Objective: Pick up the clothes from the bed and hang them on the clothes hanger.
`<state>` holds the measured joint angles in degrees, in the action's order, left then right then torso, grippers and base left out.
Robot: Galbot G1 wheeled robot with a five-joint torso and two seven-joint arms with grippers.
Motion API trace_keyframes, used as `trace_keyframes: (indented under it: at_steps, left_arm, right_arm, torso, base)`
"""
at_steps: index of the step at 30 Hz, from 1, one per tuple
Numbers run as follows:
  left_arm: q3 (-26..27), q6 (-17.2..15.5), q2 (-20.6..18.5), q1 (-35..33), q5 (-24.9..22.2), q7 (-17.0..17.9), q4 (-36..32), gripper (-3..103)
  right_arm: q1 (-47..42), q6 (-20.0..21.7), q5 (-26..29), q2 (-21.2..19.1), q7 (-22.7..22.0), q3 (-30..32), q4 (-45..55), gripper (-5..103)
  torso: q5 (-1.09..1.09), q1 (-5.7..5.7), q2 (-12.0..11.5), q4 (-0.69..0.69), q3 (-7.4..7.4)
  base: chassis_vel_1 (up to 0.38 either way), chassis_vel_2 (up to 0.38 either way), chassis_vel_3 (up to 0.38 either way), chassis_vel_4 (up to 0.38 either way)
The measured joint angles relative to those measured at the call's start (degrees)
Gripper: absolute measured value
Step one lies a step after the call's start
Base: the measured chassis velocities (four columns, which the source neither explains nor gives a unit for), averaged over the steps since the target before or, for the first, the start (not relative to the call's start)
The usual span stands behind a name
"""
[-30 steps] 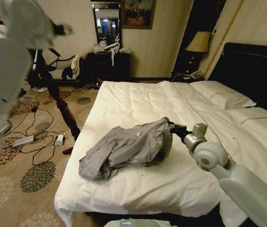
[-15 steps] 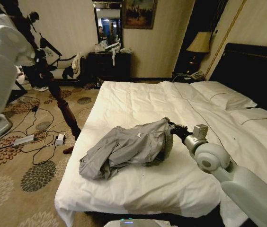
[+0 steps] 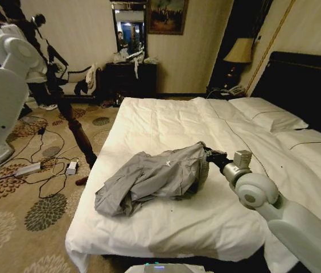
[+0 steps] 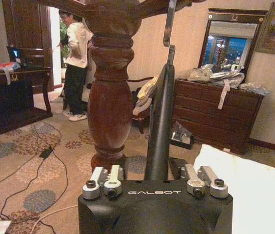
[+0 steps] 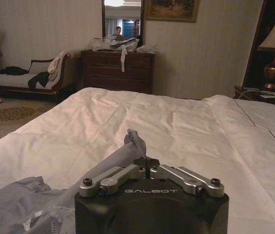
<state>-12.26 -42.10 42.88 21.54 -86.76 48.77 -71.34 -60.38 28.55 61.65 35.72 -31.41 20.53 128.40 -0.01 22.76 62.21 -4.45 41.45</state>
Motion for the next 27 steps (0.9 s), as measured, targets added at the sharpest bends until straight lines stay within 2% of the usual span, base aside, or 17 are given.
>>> trace_keyframes:
  at_steps: [4, 5, 6, 8, 14, 20, 24, 25, 27]
  left_arm:
    - [0.2, 0.7, -0.7, -0.8, 0.4, -0.7, -1.4, 27]
    - [0.2, 0.7, -0.7, -0.8, 0.4, -0.7, -1.4, 27]
    - [0.2, 1.1, -1.2, -1.1, 0.7, -1.3, -2.0, 22]
    - [0.2, 1.7, -1.9, -1.3, 2.2, -2.6, -2.8, 17]
    - [0.1, 2.8, -3.2, -1.7, 4.1, -4.2, -4.9, 17]
    - [0.8, 3.7, -5.7, -2.7, 5.0, -6.8, -10.9, 17]
    - [2.7, 3.6, -8.1, -5.7, 4.0, -8.1, -16.4, 17]
    - [3.1, 3.6, -8.9, -6.8, 3.8, -8.9, -17.9, 17]
    - [3.5, 4.3, -12.1, -10.8, 3.7, -14.4, -23.4, 17]
  right_arm:
    - [-0.2, 0.0, -0.1, -0.2, 0.0, 0.0, 0.2, 0]
    - [-0.2, 0.0, -0.1, -0.2, 0.0, 0.0, 0.2, 0]
    - [-0.2, 0.0, -0.1, -0.2, 0.0, 0.0, 0.2, 0]
    - [-0.2, 0.0, -0.2, -0.2, 0.0, 0.0, 0.2, 0]
    - [-0.1, 0.0, -0.2, -0.1, 0.0, -0.2, 0.2, 0]
    - [0.6, 0.0, -0.1, 0.0, 0.0, -0.4, 0.0, 0]
    - [0.8, 0.0, 0.0, 0.0, 0.0, -0.5, -0.1, 0]
    - [0.8, 0.0, 0.0, 0.0, 0.0, -0.5, -0.1, 0]
    - [0.8, 0.0, 0.0, 0.0, 0.0, -0.5, -0.3, 0]
  torso:
    - [0.01, 0.01, 0.0, -0.03, 0.00]
    - [0.01, 0.01, 0.0, -0.03, 0.00]
    - [0.01, 0.00, 0.0, -0.03, 0.00]
    - [0.01, 0.01, 0.0, -0.03, 0.00]
    - [0.00, 0.00, 0.0, 0.01, 0.00]
    - [0.01, 0.00, 0.0, -0.01, 0.00]
    - [0.02, 0.00, 0.0, -0.01, 0.00]
    - [0.01, 0.00, 0.0, 0.00, 0.00]
    - [-0.01, 0.00, 0.0, 0.00, 0.00]
  base:
    - [0.000, 0.000, 0.000, 0.000]
    - [0.000, 0.000, 0.000, 0.000]
    - [0.000, 0.000, 0.000, 0.000]
    - [0.000, 0.000, 0.000, 0.000]
    - [0.000, 0.000, 0.000, 0.000]
    - [0.000, 0.000, 0.000, 0.000]
    - [0.000, 0.000, 0.000, 0.000]
    - [0.000, 0.000, 0.000, 0.000]
    - [0.000, 0.000, 0.000, 0.000]
